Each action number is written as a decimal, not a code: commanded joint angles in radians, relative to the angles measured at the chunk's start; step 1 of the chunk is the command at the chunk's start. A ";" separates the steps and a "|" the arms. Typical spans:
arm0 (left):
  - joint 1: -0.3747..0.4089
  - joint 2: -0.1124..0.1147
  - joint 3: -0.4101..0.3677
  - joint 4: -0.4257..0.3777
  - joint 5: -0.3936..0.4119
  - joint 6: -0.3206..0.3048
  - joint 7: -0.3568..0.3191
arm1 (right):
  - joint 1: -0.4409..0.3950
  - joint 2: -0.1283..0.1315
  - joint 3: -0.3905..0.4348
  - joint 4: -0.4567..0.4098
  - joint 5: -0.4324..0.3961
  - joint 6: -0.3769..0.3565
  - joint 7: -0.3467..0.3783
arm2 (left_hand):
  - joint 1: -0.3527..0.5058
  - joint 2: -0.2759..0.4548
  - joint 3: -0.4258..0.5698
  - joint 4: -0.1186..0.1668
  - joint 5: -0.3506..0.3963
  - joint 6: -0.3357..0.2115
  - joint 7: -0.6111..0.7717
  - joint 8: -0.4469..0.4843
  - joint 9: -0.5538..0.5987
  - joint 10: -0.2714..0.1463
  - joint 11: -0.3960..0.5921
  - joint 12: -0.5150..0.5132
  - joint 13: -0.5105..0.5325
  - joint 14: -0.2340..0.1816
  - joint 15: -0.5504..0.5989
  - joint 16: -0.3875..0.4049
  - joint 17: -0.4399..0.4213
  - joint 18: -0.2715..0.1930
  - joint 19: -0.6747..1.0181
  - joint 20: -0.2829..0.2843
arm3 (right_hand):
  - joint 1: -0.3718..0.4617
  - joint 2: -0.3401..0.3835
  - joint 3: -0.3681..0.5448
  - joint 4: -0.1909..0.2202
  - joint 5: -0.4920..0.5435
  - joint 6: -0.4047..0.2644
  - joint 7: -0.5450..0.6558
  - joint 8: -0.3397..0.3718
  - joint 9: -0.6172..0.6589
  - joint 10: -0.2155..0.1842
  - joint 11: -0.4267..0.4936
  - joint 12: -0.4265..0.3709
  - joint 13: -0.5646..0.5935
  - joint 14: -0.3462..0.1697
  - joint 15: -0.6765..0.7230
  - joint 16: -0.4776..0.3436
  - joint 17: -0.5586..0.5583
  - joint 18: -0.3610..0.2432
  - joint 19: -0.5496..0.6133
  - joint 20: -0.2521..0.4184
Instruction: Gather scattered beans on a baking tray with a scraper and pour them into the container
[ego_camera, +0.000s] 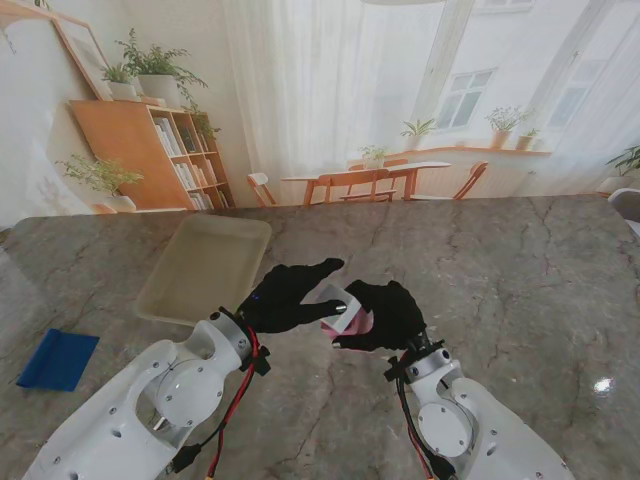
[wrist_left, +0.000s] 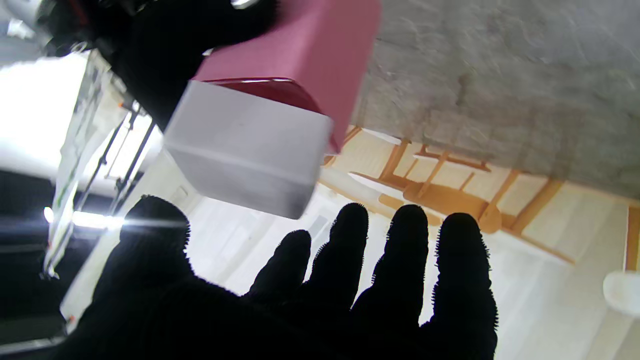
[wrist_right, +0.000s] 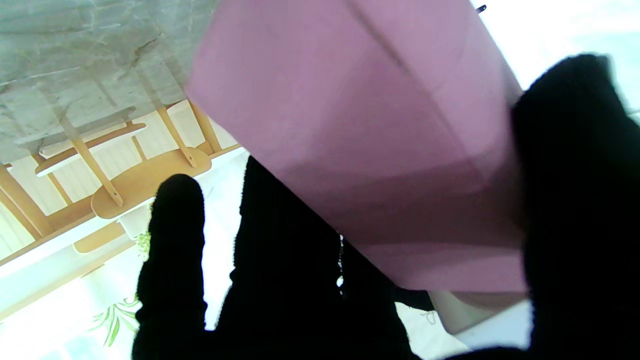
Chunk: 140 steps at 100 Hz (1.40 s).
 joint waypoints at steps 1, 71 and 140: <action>0.005 -0.013 0.013 -0.006 -0.004 0.020 -0.017 | -0.004 0.004 0.002 -0.011 -0.005 0.005 0.009 | -0.048 0.076 -0.024 -0.015 0.023 0.031 0.002 0.008 0.032 0.028 0.012 0.039 0.033 0.035 0.029 0.053 0.014 0.048 0.074 0.054 | 0.247 0.150 0.317 0.040 0.051 -0.145 0.145 0.036 0.070 -0.098 0.164 0.031 0.003 -0.015 0.051 0.025 -0.017 0.028 0.041 0.025; -0.048 0.002 0.066 0.020 0.158 -0.071 -0.001 | -0.012 0.010 0.006 -0.026 -0.029 0.029 0.011 | 0.512 -0.227 0.022 0.008 0.192 0.019 0.066 0.050 0.153 -0.118 0.173 0.281 0.221 -0.181 0.339 0.336 0.278 -0.246 0.346 0.032 | 0.256 0.138 0.319 0.040 0.061 -0.126 0.138 0.038 0.074 -0.082 0.176 0.015 0.006 -0.004 0.080 0.024 -0.021 0.042 0.057 0.041; -0.119 0.054 0.001 0.037 0.305 -0.433 -0.124 | -0.013 0.010 0.009 -0.020 -0.021 -0.023 0.013 | 0.328 -0.219 0.004 -0.012 -0.128 -0.104 -0.092 -0.101 -0.212 -0.127 -0.101 -0.202 -0.060 -0.194 -0.155 -0.215 -0.079 -0.184 -0.185 -0.286 | 0.229 0.143 0.322 0.037 0.062 -0.175 0.134 0.038 0.080 -0.121 0.161 0.023 0.015 -0.041 0.055 0.018 0.006 0.006 0.035 0.029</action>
